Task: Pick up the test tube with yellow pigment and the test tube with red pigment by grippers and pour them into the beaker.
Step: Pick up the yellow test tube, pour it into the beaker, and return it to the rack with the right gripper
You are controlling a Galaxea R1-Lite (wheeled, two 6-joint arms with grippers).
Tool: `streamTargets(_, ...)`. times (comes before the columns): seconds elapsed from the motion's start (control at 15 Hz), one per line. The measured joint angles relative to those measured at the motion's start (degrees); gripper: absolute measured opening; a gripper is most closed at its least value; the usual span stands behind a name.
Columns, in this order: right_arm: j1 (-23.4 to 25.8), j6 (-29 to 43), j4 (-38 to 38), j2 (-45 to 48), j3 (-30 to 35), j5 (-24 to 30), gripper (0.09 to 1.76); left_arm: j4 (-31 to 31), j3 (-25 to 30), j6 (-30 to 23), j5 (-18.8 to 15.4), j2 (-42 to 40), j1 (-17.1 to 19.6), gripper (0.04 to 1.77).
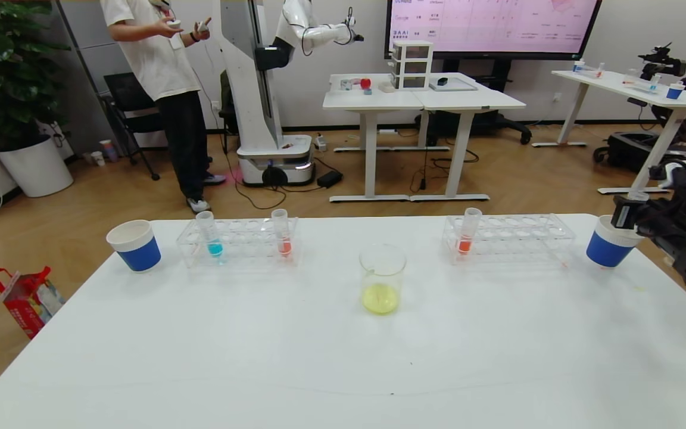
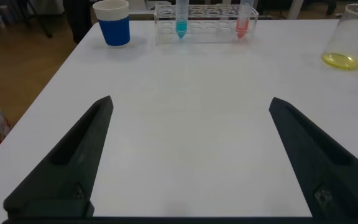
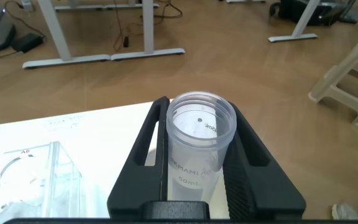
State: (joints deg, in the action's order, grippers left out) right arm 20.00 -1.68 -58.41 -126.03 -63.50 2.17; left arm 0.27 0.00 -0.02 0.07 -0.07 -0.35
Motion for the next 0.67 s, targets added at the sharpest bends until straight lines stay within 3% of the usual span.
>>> streamTargets(0.2, 0.0, 0.0, -0.16, -0.74, 0.39, 1.3, 0.58, -0.02, 0.0, -0.05, 0.0, 0.0, 0.0, 1.75)
streamTargets(0.27, 0.05, 0.0, -0.22, -0.82, 0.39, 1.33, 0.79, 0.0, 0.0, -0.02, 0.0, 0.0, 0.02, 1.75)
streamTargets(0.4, 0.0, -0.02, -0.22, -0.84, 0.35, 1.33, 1.51, 0.0, 0.0, -0.05, 0.0, 0.0, 0.0, 1.75)
streamTargets(0.47, 0.0, -0.02, -0.22, -0.85, 0.33, 1.33, 1.71, -0.02, 0.0, -0.02, -0.02, 0.0, 0.0, 1.75)
streamTargets(0.67, -0.28, -0.02, -1.4, -0.33, 0.33, 2.23, 1.74, 0.0, 0.0, -0.05, 0.0, 0.0, 0.0, 1.75)
